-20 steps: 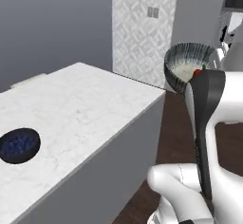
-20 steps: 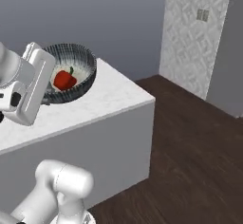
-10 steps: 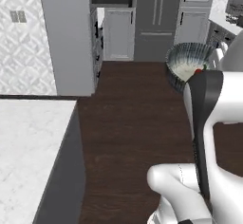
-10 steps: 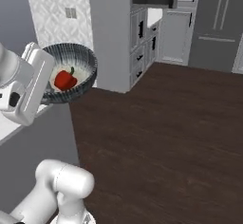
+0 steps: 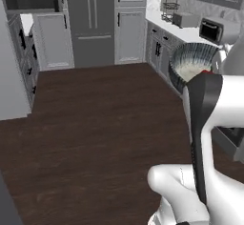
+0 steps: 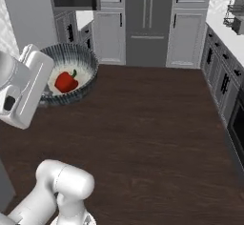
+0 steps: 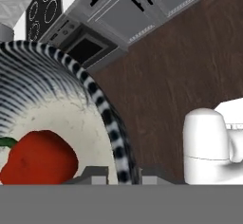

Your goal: Pick the bell pepper from the sink and place it in the bowl. Then pick the bowl and place it in the microwave. Then close the microwave door and press the start button.

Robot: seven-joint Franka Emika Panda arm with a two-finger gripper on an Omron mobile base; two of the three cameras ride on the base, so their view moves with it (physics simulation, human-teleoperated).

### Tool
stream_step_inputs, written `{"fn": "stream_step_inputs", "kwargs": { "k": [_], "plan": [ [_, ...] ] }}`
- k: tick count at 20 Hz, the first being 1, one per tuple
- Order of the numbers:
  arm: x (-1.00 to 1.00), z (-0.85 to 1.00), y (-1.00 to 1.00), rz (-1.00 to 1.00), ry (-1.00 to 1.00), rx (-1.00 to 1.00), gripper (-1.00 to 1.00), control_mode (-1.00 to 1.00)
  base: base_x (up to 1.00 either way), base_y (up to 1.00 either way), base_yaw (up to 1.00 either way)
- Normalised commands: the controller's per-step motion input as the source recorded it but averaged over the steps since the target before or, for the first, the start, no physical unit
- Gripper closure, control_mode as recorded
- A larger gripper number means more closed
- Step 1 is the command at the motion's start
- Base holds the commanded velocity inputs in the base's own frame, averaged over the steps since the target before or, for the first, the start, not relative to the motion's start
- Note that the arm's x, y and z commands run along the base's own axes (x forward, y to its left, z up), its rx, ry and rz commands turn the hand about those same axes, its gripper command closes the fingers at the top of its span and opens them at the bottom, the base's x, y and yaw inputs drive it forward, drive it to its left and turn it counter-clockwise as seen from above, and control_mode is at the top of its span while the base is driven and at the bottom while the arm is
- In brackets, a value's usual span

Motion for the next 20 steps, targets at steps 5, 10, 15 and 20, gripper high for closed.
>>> {"fn": "stream_step_inputs", "kwargs": {
  "k": [5,10,15,20],
  "plan": [
    [0.0,0.0,0.0,0.0,0.0,0.0,1.0,1.0,1.0,-0.09,-0.01],
    [0.0,0.0,0.0,0.0,0.0,0.0,1.0,1.0,1.0,-0.01,0.01],
    [0.0,0.0,0.0,0.0,0.0,0.0,1.0,1.0,1.0,-0.35,0.17],
    [0.0,0.0,0.0,0.0,0.0,0.0,1.0,1.0,1.0,-0.6,0.29]
  ]
}}
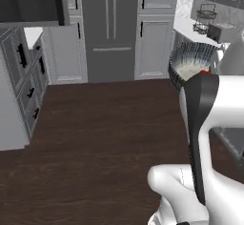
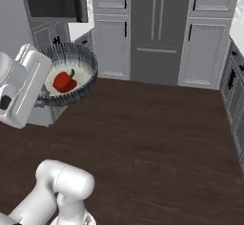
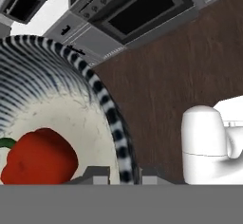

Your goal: Pick the bell pepper from the sink and place it in the bowl. Then pick the bowl and place it in the microwave. Then close the microwave door and press the start button.

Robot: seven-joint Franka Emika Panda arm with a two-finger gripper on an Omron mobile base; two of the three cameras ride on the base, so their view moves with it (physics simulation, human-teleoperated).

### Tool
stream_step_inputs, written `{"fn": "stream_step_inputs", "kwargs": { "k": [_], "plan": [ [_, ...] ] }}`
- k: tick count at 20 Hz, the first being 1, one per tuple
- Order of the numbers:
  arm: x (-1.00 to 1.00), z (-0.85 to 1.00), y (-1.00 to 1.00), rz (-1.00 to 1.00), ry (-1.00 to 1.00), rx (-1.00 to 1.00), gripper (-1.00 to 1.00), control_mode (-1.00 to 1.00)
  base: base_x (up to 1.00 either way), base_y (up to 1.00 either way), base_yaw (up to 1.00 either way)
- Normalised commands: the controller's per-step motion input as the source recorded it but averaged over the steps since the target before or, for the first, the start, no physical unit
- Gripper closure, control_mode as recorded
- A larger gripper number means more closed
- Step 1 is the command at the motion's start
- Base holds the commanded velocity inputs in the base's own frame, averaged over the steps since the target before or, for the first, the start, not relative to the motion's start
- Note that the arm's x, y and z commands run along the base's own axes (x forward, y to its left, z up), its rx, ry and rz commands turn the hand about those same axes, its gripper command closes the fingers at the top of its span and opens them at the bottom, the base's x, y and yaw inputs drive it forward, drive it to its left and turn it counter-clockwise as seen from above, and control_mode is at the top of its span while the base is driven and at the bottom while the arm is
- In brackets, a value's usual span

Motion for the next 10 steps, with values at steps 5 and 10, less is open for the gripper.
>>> {"fn": "stream_step_inputs", "kwargs": {
  "k": [5,10],
  "plan": [
    [0.0,0.0,0.0,0.0,0.0,0.0,1.0,1.0,1.0,-0.77,0.32],
    [0.0,0.0,0.0,0.0,0.0,0.0,1.0,1.0,1.0,-0.79,0.34]
  ]
}}
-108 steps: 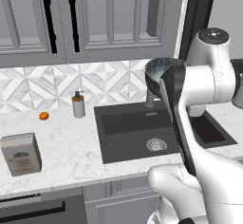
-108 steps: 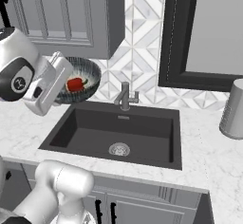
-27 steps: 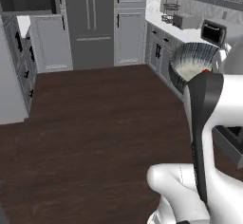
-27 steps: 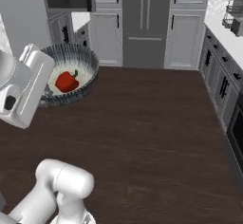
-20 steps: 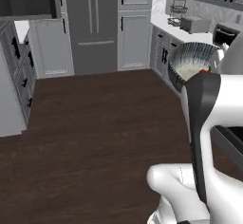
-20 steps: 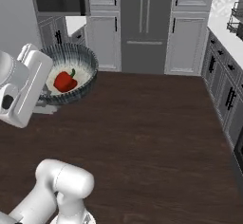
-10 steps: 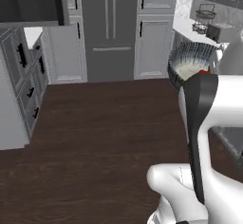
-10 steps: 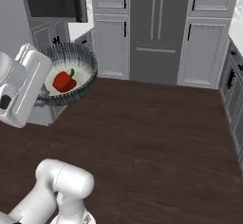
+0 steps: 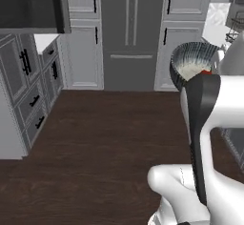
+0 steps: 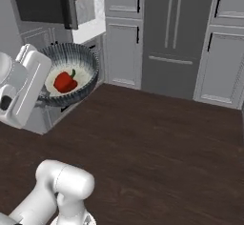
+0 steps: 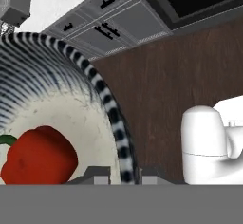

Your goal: Pick the bell pepper from the sink and place it in the bowl. Then pick the bowl and place it in the microwave. Then close the microwave door and press the start button.

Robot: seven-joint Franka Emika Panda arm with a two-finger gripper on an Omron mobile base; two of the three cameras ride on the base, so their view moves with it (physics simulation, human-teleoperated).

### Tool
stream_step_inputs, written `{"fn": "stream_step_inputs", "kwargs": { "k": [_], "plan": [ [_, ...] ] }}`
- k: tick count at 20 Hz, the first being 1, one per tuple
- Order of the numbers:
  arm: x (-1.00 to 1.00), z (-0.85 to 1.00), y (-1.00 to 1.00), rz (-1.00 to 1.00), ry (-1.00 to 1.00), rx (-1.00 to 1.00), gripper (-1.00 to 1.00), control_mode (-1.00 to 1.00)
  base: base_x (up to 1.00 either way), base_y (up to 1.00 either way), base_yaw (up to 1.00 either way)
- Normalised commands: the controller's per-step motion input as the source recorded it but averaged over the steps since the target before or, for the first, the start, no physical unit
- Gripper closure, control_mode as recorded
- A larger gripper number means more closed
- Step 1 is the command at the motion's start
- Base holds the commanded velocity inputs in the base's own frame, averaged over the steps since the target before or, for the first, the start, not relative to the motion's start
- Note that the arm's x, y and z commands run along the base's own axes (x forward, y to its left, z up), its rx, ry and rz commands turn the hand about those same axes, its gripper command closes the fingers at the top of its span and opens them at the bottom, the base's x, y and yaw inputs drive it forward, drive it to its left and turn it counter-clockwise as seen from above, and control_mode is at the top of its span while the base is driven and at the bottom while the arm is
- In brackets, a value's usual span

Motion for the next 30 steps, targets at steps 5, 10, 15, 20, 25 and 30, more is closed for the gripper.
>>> {"fn": "stream_step_inputs", "kwargs": {
  "k": [5,10,15,20,25,30],
  "plan": [
    [0.0,0.0,0.0,0.0,0.0,0.0,1.0,1.0,1.0,-0.91,0.39],
    [0.0,0.0,0.0,0.0,0.0,0.0,1.0,1.0,1.0,-1.0,0.45],
    [0.0,0.0,0.0,0.0,0.0,0.0,1.0,1.0,0.99,-0.79,0.58],
    [0.0,0.0,0.0,0.0,0.0,0.0,1.0,1.0,0.86,-0.63,0.67],
    [0.0,0.0,0.0,0.0,0.0,0.0,1.0,1.0,0.4,-0.75,0.67],
    [0.0,0.0,0.0,0.0,0.0,0.0,1.0,1.0,0.18,-0.84,0.64]
  ]
}}
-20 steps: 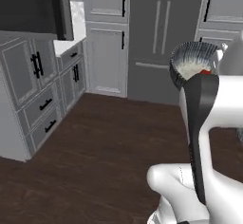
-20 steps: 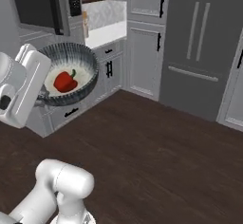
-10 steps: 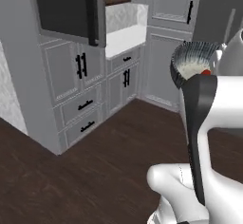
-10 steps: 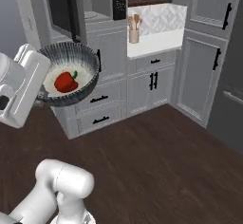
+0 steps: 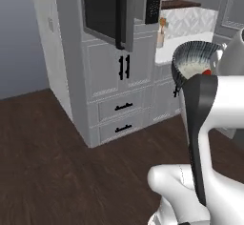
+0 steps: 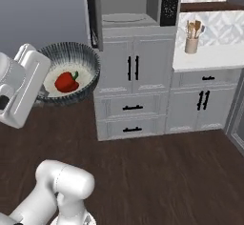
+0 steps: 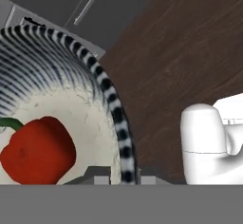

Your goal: Pick the bell pepper from the sink and place it in the bowl. Then pick the bowl and place it in the microwave. Then close the microwave door and press the start button.

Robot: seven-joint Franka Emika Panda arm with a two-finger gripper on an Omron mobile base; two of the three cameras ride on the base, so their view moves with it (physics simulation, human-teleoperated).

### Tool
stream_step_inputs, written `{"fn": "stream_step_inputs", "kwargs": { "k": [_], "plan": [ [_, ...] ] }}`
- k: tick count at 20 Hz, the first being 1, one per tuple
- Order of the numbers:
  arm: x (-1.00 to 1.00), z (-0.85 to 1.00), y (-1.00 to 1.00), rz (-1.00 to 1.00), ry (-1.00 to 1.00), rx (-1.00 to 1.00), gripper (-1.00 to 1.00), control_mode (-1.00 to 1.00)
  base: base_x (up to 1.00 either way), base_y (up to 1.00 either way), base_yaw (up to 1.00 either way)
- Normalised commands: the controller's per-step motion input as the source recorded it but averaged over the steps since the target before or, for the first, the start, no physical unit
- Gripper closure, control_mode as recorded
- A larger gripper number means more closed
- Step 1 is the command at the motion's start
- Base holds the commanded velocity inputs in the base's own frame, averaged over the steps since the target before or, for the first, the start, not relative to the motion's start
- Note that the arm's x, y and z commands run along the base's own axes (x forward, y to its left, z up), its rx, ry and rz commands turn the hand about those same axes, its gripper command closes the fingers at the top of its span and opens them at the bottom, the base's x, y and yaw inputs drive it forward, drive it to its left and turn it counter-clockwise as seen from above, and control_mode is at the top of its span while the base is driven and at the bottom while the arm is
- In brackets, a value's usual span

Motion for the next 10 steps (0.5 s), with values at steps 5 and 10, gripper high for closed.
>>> {"fn": "stream_step_inputs", "kwargs": {
  "k": [5,10],
  "plan": [
    [0.0,0.0,0.0,0.0,0.0,0.0,1.0,1.0,0.01,-0.97,0.6],
    [0.0,0.0,0.0,0.0,0.0,0.0,1.0,1.0,0.0,-1.0,0.55]
  ]
}}
